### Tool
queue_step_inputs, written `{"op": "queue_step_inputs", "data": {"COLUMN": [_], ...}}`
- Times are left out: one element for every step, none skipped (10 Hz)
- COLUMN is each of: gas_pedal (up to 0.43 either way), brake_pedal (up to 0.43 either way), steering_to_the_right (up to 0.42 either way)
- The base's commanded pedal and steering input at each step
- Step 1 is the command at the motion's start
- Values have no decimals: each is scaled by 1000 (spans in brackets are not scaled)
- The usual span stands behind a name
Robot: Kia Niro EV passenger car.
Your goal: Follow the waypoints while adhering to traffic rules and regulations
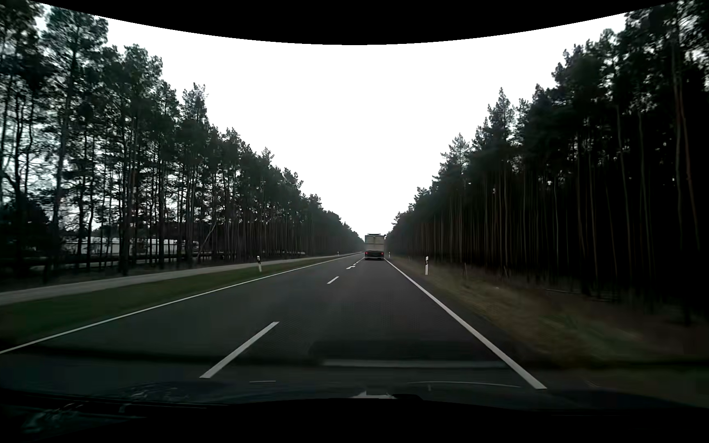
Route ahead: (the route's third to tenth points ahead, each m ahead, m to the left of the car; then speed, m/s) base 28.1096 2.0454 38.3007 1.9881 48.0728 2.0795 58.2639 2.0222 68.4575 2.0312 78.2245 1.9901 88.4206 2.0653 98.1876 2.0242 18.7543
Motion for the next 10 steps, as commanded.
{"op": "queue_step_inputs", "data": {"gas_pedal": [197, 197, 189, 189, 189, 189, 189, 189, 189, 177], "brake_pedal": [0, 0, 0, 0, 0, 0, 0, 0, 0, 0], "steering_to_the_right": [2, 2, 2, 2, 2, 2, 2, 2, 2, 2]}}
